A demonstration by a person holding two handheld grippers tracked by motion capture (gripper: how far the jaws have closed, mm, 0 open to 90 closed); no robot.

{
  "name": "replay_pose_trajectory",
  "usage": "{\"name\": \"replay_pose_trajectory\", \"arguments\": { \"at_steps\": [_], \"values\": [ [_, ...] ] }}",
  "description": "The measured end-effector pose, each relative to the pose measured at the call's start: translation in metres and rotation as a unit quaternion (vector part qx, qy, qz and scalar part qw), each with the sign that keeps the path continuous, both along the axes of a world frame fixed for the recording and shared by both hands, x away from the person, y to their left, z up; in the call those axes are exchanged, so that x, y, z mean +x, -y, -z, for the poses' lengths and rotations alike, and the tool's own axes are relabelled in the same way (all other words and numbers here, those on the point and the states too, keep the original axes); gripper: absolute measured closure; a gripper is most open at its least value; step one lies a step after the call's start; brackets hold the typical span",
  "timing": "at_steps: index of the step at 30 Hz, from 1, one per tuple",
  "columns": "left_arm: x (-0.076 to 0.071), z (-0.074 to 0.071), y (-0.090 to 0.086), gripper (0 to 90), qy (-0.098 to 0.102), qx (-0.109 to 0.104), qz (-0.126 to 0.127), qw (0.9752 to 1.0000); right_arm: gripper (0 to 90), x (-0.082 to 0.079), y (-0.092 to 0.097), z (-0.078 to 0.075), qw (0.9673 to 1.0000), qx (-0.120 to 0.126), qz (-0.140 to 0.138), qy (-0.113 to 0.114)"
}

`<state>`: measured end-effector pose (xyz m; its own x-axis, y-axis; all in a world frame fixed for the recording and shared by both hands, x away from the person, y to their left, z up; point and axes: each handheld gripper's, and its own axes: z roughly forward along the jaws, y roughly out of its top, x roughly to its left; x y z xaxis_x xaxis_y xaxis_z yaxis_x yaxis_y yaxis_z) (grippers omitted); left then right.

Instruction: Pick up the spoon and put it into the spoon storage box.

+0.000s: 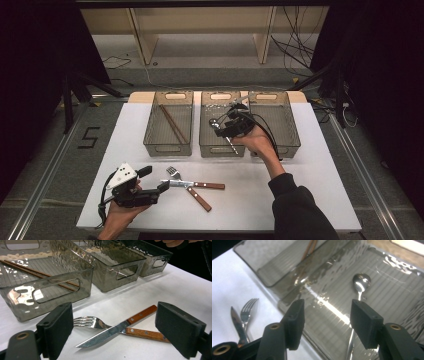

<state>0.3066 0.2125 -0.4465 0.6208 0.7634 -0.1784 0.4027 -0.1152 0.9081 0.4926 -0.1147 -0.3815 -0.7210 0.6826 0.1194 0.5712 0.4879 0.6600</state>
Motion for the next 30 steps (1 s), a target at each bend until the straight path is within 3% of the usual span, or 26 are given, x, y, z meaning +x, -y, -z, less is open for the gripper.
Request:
{"name": "replay_pose_trajectory", "arguments": {
  "at_steps": [10,30],
  "values": [
    [0.000,0.000,0.000,14.6,0.000,0.000,-0.001,1.0000,38.2,-0.019,-0.004,-0.009,0.9993,0.008,-0.028,0.024],
    [0.000,0.000,-0.001,14.5,0.001,0.000,0.000,1.0000,31.2,-0.059,-0.012,-0.011,0.9950,0.013,-0.087,0.046]
  ]
}}
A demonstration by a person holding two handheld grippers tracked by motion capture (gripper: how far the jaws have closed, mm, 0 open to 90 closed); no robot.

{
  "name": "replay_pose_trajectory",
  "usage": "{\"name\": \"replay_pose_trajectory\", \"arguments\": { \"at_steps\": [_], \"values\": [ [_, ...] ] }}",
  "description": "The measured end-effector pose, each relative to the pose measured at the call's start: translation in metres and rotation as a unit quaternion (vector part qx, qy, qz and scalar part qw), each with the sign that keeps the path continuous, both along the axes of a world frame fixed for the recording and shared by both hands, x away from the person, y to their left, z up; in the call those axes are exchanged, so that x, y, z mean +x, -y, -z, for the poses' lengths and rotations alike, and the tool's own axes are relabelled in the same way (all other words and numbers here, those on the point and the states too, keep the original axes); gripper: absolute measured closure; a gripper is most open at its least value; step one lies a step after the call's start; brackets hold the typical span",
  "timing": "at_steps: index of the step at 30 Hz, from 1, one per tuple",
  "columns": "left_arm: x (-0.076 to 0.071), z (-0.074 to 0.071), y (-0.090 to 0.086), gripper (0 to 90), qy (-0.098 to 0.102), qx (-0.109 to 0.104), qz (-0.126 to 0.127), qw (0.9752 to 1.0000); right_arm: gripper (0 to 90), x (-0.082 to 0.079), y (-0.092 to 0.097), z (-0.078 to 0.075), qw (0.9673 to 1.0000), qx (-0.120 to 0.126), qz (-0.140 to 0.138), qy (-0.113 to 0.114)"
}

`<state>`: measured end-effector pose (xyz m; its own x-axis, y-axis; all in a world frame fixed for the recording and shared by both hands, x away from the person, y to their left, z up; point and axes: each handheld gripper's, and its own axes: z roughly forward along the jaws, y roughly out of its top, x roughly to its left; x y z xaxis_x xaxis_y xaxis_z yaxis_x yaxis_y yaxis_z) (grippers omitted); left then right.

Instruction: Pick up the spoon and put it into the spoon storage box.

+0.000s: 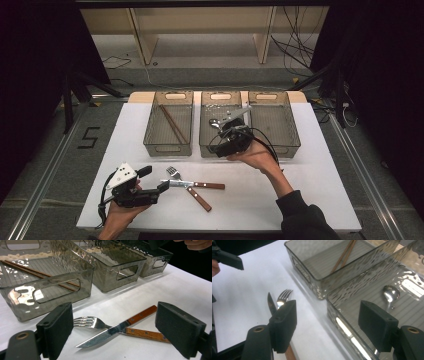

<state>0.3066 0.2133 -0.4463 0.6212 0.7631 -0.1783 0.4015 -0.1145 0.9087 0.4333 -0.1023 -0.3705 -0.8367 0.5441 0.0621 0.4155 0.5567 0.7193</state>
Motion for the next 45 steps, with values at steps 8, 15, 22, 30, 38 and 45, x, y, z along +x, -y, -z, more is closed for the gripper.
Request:
{"name": "replay_pose_trajectory", "arguments": {
  "at_steps": [8,15,22,30,38,45],
  "values": [
    [0.000,0.000,0.000,14.3,0.000,-0.005,0.001,1.0000,28.1,-0.009,-0.004,0.004,0.9999,-0.002,-0.015,-0.001],
    [0.000,0.000,0.000,14.0,0.001,-0.007,0.002,1.0000,26.8,-0.014,-0.009,0.009,0.9996,-0.010,-0.027,-0.003],
    [0.000,-0.001,0.000,13.9,0.001,-0.007,0.004,1.0000,26.4,-0.018,-0.013,0.015,0.9991,-0.015,-0.039,-0.005],
    [0.001,0.000,0.000,13.8,0.000,-0.008,0.004,1.0000,26.0,-0.023,-0.016,0.019,0.9986,-0.025,-0.045,-0.009],
    [0.001,0.000,0.000,13.8,0.002,-0.008,0.004,1.0000,25.4,-0.028,-0.021,0.024,0.9979,-0.032,-0.055,-0.015],
    [0.001,0.000,0.000,13.8,0.002,-0.009,0.004,0.9999,24.8,-0.031,-0.025,0.030,0.9969,-0.043,-0.062,-0.020]
  ]
}}
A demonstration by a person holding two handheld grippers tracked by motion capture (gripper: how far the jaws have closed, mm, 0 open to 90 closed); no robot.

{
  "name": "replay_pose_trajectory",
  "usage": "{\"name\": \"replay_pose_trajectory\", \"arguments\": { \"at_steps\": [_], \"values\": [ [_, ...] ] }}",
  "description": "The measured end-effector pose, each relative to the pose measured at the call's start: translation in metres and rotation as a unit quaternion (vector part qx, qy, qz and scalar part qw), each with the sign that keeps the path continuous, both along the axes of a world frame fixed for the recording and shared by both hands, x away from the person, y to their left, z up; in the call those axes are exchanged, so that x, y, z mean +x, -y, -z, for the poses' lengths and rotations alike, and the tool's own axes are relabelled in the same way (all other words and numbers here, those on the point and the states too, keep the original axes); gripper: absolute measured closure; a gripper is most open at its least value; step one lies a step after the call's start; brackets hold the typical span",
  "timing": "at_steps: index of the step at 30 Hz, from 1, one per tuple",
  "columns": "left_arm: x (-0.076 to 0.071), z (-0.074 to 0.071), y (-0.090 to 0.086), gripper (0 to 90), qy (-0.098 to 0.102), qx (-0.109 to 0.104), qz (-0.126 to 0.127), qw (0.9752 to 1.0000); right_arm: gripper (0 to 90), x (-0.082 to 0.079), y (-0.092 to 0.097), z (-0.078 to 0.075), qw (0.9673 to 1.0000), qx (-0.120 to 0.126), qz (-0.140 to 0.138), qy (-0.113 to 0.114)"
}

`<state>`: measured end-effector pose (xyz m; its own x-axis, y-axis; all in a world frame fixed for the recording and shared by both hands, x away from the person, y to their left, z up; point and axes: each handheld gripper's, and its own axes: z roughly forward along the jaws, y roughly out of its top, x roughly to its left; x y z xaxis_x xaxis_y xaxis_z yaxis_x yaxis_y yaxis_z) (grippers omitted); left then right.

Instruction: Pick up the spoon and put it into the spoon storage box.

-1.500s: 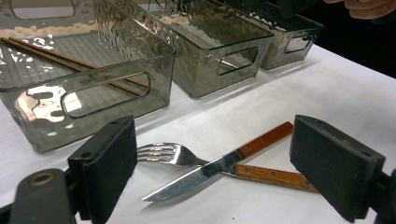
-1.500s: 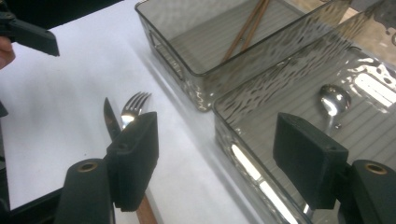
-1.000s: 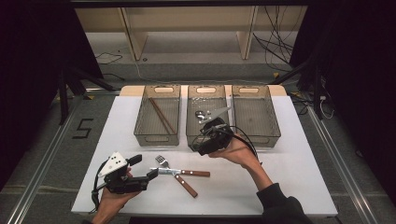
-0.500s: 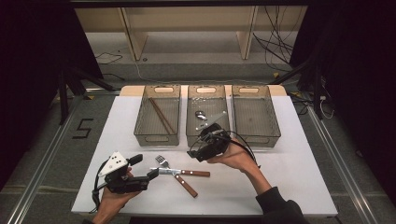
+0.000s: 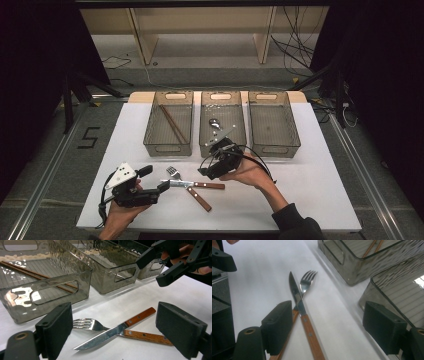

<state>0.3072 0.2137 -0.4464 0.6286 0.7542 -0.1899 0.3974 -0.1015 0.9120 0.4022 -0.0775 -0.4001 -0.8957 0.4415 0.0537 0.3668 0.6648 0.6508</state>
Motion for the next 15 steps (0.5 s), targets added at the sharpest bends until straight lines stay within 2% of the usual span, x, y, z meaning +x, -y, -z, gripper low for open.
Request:
{"name": "replay_pose_trajectory", "arguments": {
  "at_steps": [5,8,15],
  "values": [
    [-0.0003,-0.0001,-0.0001,13.8,0.000,-0.003,-0.001,1.0000,24.4,-0.0017,-0.0020,0.0034,1.0000,-0.005,-0.002,-0.004],
    [-0.0001,-0.0001,0.0000,13.8,0.000,-0.003,-0.001,1.0000,23.8,-0.0022,-0.0030,0.0060,0.9999,-0.016,-0.005,-0.002],
    [-0.0005,-0.0005,-0.0001,13.8,0.001,-0.002,-0.001,1.0000,23.6,-0.0045,-0.0052,0.0104,0.9997,-0.020,-0.009,-0.009]
  ]
}}
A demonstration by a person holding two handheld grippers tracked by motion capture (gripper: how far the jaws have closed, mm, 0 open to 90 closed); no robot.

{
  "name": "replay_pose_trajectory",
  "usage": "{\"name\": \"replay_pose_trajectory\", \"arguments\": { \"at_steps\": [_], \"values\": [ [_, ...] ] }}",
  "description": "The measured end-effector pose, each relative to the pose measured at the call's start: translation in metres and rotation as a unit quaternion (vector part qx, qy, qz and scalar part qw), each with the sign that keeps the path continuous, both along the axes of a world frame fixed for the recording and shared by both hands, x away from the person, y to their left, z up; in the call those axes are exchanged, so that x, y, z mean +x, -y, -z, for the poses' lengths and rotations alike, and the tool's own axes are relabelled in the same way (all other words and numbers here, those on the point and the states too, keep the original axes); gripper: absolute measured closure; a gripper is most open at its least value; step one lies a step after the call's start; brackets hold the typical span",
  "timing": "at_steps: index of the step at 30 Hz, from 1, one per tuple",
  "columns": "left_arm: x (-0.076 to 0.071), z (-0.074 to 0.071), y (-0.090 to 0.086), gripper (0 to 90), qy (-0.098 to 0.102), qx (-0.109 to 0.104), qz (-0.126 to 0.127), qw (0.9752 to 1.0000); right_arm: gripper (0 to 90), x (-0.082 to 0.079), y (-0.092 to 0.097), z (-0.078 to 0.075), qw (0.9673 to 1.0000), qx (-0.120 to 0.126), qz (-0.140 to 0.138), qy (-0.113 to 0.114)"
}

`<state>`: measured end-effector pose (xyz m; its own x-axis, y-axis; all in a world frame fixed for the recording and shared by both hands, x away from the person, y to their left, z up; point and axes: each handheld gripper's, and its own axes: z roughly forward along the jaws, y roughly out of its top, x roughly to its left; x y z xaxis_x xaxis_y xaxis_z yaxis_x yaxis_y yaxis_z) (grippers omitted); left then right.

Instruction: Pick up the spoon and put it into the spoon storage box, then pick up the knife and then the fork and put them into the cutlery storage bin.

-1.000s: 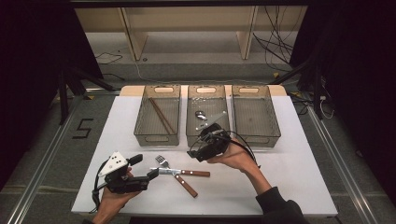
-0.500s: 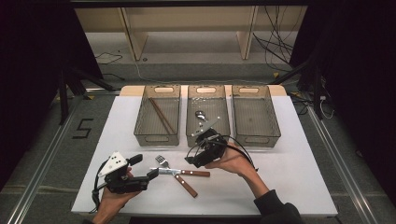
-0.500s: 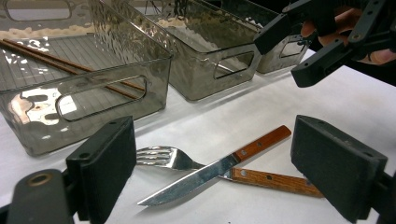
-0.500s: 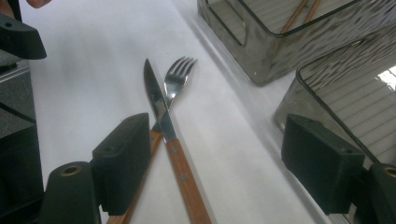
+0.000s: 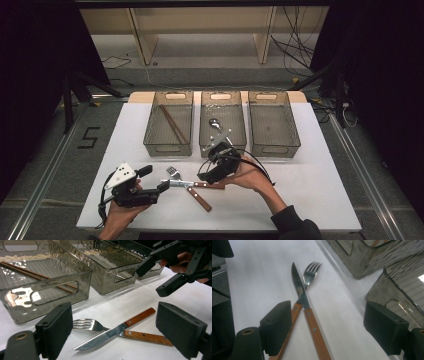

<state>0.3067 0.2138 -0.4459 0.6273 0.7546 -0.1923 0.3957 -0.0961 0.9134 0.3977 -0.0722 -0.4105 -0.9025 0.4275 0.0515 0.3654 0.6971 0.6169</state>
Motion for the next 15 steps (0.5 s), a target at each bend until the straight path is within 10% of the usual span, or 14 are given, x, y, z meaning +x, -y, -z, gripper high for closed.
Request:
{"name": "replay_pose_trajectory", "arguments": {
  "at_steps": [15],
  "values": [
    [0.000,0.000,0.000,13.8,0.000,0.003,0.000,1.0000,24.3,0.000,-0.003,0.015,0.9995,-0.025,-0.011,-0.016]
  ]
}}
